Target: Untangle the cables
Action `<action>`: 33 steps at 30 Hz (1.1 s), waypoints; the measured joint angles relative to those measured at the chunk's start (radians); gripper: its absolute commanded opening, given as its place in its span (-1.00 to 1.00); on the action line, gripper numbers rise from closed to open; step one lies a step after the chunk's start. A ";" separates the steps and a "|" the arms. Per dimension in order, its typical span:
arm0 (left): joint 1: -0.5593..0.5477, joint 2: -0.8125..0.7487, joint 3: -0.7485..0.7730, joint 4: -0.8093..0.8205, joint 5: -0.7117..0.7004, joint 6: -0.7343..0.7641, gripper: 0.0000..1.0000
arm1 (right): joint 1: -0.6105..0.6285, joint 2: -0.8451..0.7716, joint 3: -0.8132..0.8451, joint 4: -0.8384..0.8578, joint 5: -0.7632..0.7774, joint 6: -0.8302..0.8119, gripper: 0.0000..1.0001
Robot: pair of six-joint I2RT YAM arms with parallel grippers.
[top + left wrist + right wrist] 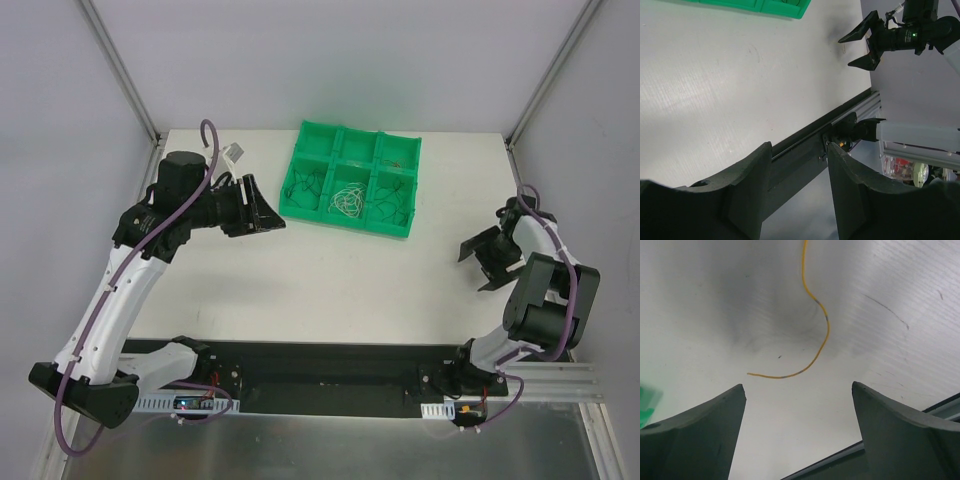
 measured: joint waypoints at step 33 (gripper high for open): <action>0.000 -0.015 -0.016 0.003 0.042 0.002 -0.01 | 0.113 0.065 -0.024 -0.045 0.077 0.112 -0.99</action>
